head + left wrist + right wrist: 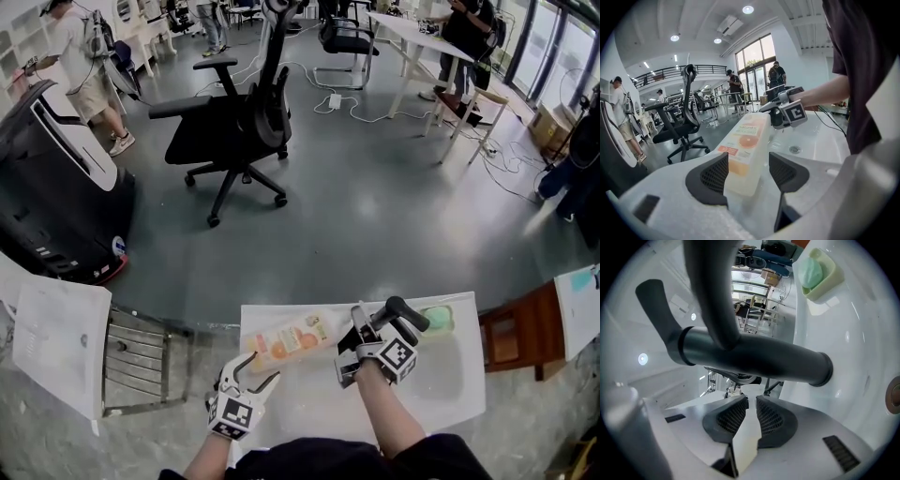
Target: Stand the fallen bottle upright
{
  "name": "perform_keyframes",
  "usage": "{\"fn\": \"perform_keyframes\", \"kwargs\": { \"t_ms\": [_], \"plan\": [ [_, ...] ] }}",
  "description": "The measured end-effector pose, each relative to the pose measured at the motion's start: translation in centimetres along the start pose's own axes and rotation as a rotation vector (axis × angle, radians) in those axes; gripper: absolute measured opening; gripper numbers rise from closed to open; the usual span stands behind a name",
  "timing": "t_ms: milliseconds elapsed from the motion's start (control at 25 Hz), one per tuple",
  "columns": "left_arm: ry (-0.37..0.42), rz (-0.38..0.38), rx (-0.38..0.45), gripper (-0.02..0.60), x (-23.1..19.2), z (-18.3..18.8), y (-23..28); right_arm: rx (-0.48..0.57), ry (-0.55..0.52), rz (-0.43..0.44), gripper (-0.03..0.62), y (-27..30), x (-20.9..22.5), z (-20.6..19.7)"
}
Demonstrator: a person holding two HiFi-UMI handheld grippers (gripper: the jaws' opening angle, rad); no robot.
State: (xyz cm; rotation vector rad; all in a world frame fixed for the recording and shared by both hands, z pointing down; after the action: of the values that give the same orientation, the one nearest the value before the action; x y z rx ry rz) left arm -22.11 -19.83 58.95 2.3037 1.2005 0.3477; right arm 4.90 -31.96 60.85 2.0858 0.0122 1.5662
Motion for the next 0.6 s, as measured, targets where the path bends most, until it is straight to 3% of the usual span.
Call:
{"fn": "perform_keyframes", "kwargs": {
  "t_ms": [280, 440, 600],
  "plan": [
    [-0.011, 0.022, 0.052, 0.268, -0.2, -1.0, -1.0, -0.021, -0.214, 0.037, 0.071, -1.5, -4.7, -0.6],
    [-0.024, 0.022, 0.089, 0.268, -0.3, -1.4, -1.5, -0.023, -0.348, 0.21, 0.069, -2.0, -9.3, -1.5],
    [-0.034, 0.015, 0.133, 0.268, -0.9, -1.6, -1.7, -0.023, -0.467, 0.305, 0.072, -2.5, -12.7, -2.7]
  ]
}}
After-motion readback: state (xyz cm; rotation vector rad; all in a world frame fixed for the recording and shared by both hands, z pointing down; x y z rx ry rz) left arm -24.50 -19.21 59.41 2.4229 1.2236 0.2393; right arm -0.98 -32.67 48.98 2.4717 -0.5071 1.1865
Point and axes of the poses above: the fingertips, and each gripper's own axes: y forward along the fingers, x to its right, z out of its top, the point moved 7 cm from there along -y, backward along the fingers, and after that the axes turned 14 degrees about -z, right-handed, at the moved point
